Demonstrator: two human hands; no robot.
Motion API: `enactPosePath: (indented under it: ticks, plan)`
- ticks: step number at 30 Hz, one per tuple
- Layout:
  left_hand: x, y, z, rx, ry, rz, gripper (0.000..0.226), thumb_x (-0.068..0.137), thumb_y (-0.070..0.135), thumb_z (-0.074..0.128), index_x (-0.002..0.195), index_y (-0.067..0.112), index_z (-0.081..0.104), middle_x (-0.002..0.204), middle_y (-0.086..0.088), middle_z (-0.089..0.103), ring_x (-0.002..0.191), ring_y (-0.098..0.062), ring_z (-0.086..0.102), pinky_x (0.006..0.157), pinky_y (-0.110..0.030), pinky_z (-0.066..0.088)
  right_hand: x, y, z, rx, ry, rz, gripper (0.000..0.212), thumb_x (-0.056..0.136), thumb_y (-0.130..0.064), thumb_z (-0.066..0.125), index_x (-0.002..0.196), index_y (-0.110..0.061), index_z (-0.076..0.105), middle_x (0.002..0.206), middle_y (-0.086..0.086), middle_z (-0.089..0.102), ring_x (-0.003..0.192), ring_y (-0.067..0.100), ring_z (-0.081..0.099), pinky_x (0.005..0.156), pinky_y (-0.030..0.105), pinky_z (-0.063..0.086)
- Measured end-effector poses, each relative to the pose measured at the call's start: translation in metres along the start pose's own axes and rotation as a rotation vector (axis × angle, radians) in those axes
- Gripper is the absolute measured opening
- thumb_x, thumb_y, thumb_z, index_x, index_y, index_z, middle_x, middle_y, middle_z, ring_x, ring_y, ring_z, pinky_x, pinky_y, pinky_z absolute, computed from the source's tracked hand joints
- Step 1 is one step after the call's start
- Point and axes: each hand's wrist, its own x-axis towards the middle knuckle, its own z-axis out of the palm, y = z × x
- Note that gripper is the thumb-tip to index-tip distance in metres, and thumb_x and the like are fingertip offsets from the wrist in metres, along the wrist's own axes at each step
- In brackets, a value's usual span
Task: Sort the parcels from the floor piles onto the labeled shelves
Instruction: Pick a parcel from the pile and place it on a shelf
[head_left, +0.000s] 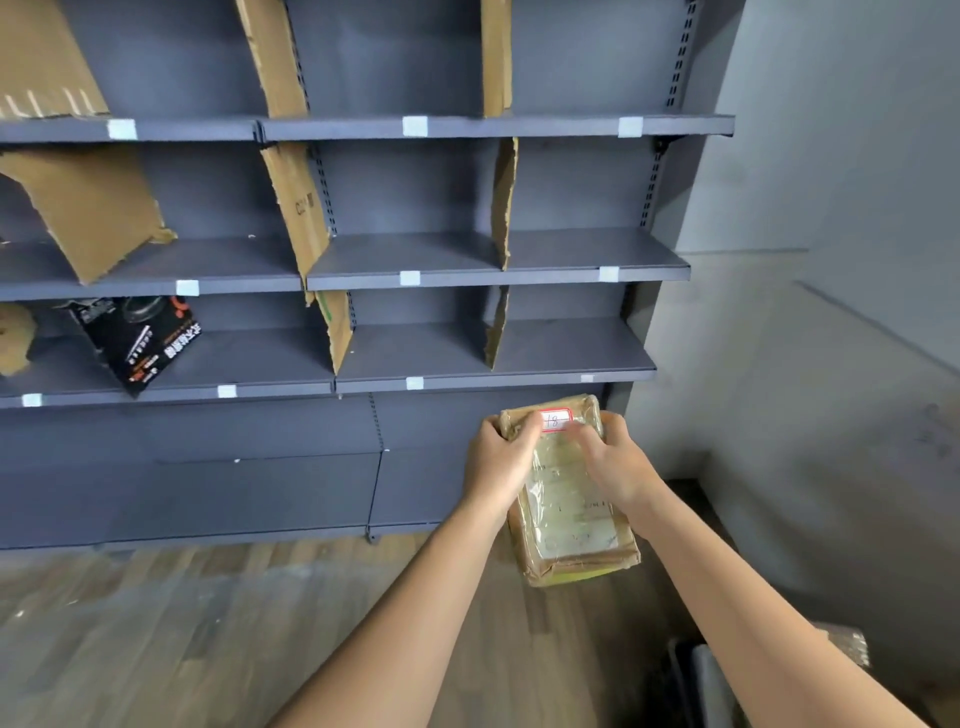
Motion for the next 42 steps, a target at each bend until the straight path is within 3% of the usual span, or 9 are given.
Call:
enactPosePath:
  ticks: [7, 10, 14, 18, 29, 35, 42]
  plan:
    - [0.014, -0.016, -0.094, 0.031, 0.023, 0.047, 0.028, 0.089, 0.042, 0.062, 0.101, 0.016, 0.056, 0.095, 0.0, 0.065, 0.085, -0.013, 0.063, 0.065, -0.027, 0.049, -0.008, -0.029, 0.09, 0.008, -0.013, 0.017, 0.047, 0.094, -0.061, 0.044, 0.121, -0.024, 0.036, 0.106, 0.001, 0.06, 0.096, 0.021, 0.063, 0.087, 0.04, 0.051]
    - [0.019, -0.019, -0.124, 0.024, 0.057, 0.046, 0.026, 0.089, 0.038, 0.063, 0.099, 0.016, 0.057, 0.095, 0.0, 0.065, 0.081, -0.009, 0.062, 0.064, -0.025, 0.047, -0.009, -0.04, 0.12, -0.004, -0.026, 0.011, 0.044, 0.096, -0.058, 0.042, 0.119, -0.021, 0.036, 0.102, 0.003, 0.062, 0.094, 0.023, 0.064, 0.089, 0.042, 0.052]
    - [0.029, -0.02, -0.154, 0.01, 0.06, 0.009, 0.025, 0.088, 0.038, 0.062, 0.1, 0.016, 0.057, 0.097, -0.003, 0.066, 0.081, -0.012, 0.063, 0.07, -0.029, 0.05, -0.007, -0.055, 0.149, -0.031, -0.035, 0.0, 0.043, 0.098, -0.055, 0.041, 0.119, -0.017, 0.037, 0.091, 0.001, 0.061, 0.086, 0.02, 0.062, 0.077, 0.036, 0.05]
    - [0.047, -0.027, -0.172, -0.017, 0.097, -0.015, 0.026, 0.086, 0.035, 0.063, 0.1, 0.013, 0.059, 0.1, -0.007, 0.069, 0.084, -0.017, 0.065, 0.073, -0.032, 0.051, 0.011, -0.063, 0.171, -0.03, -0.088, 0.007, 0.041, 0.099, -0.053, 0.042, 0.12, -0.018, 0.035, 0.096, 0.001, 0.062, 0.09, 0.021, 0.065, 0.086, 0.042, 0.054]
    - [0.158, -0.042, -0.187, 0.101, 0.123, -0.1, 0.026, 0.089, 0.036, 0.059, 0.102, 0.014, 0.056, 0.097, -0.001, 0.063, 0.086, -0.014, 0.061, 0.074, -0.031, 0.049, 0.136, -0.056, 0.226, -0.023, -0.253, 0.082, 0.042, 0.097, -0.053, 0.042, 0.126, -0.025, 0.035, 0.107, -0.006, 0.061, 0.102, 0.019, 0.062, 0.1, 0.047, 0.049]
    - [0.221, -0.028, -0.176, 0.148, 0.157, -0.178, 0.027, 0.087, 0.038, 0.056, 0.102, 0.016, 0.056, 0.099, -0.001, 0.064, 0.089, -0.014, 0.061, 0.081, -0.035, 0.051, 0.208, -0.065, 0.231, 0.02, -0.331, 0.123, 0.049, 0.091, -0.062, 0.046, 0.124, -0.027, 0.036, 0.109, -0.004, 0.063, 0.1, 0.018, 0.064, 0.096, 0.045, 0.051]
    - [0.273, -0.016, -0.155, 0.172, 0.256, -0.152, 0.032, 0.087, 0.049, 0.063, 0.088, 0.019, 0.053, 0.085, 0.005, 0.059, 0.078, -0.011, 0.057, 0.062, -0.026, 0.041, 0.269, -0.073, 0.232, -0.003, -0.344, 0.11, 0.054, 0.088, -0.064, 0.049, 0.121, -0.022, 0.038, 0.108, 0.002, 0.064, 0.1, 0.023, 0.064, 0.096, 0.048, 0.05]
